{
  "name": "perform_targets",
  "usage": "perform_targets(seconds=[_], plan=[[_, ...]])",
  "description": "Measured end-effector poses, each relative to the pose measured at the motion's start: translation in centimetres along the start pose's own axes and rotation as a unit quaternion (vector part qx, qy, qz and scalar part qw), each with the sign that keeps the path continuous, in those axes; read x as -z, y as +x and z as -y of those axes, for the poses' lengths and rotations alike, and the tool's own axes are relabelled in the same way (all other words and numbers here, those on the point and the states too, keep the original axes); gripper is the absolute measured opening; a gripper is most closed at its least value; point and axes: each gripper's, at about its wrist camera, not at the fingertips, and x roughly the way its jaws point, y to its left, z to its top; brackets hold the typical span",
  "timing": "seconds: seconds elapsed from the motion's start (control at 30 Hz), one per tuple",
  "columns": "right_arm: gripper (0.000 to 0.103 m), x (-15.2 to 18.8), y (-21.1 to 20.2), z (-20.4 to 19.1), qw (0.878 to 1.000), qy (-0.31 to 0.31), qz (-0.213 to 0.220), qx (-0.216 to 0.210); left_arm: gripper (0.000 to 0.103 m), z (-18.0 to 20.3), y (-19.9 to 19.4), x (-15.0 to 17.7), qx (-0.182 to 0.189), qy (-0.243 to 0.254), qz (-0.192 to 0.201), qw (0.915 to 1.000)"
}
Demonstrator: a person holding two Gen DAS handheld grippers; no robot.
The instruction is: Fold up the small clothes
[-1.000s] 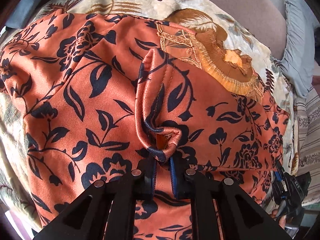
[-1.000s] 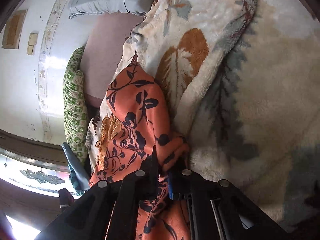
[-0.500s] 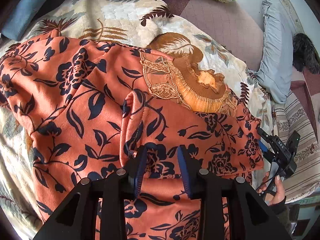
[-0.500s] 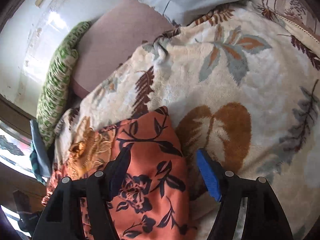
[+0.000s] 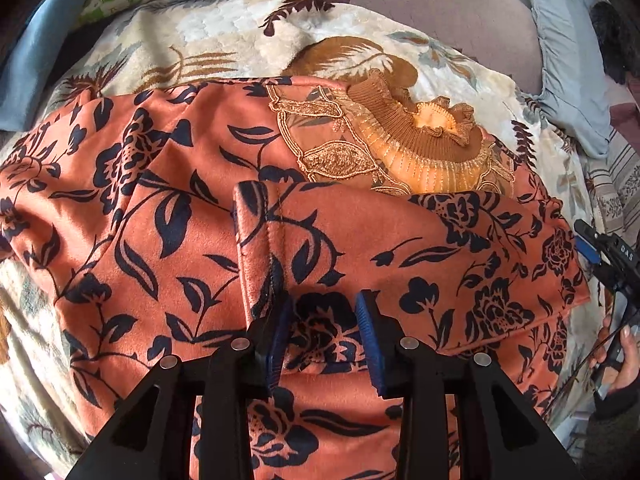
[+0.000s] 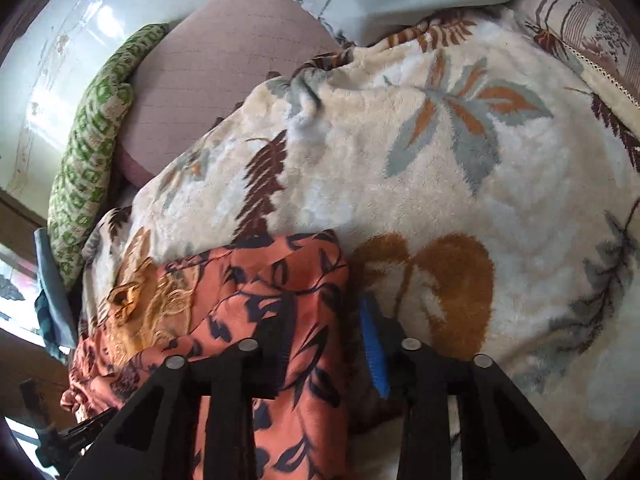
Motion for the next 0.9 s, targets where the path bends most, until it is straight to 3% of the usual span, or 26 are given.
perform_targets(seconds=[0.07, 0.2, 0.3, 0.37, 0.43, 0.5, 0.73, 0.8, 0.9], plan=[[0.066, 1.7, -1.5, -1.5, 0.999, -0.036, -0.001, -0.012, 0.037, -0.6, -0.3, 0.7, 0.009, -0.01, -0.001, 0.9999], [0.075, 5.6, -2.0, -3.9, 0.994, -0.109, -0.018, 0.01, 0.042, -1.3, -0.6, 1.8, 0.007, -0.013, -0.004, 0.9999], [0.086, 7.7, 0.3, -3.4, 0.991, -0.1, -0.062, 0.055, 0.052, -1.5, -0.7, 2.4, 0.015, -0.014, -0.006, 0.9998], [0.092, 8.7, 0.1, -3.8, 0.99, -0.119, -0.037, 0.067, 0.053, -1.8, -0.7, 2.5, 0.019, -0.017, -0.004, 0.9997], [0.103, 9.1, 0.5, -4.4, 0.989, -0.121, -0.048, 0.076, 0.053, -2.0, -0.7, 2.6, 0.026, -0.024, 0.0, 0.9994], [0.103, 9.4, 1.3, -4.5, 0.987, -0.112, -0.067, 0.099, 0.053, -2.2, -0.8, 2.6, 0.032, -0.034, 0.003, 0.9989], [0.102, 10.0, 1.1, -5.0, 0.985, -0.116, -0.047, 0.122, 0.053, -3.2, -3.8, 3.1, 0.04, -0.038, 0.021, 0.9983], [0.102, 9.7, 0.6, -5.7, 0.982, -0.113, -0.055, 0.144, 0.053, -4.9, -5.8, 3.2, 0.052, -0.049, 0.038, 0.9967], [0.103, 9.7, -1.7, -7.7, 0.978, -0.134, -0.013, 0.158, 0.053, -9.0, -8.9, 3.0, 0.065, -0.074, 0.062, 0.9932]])
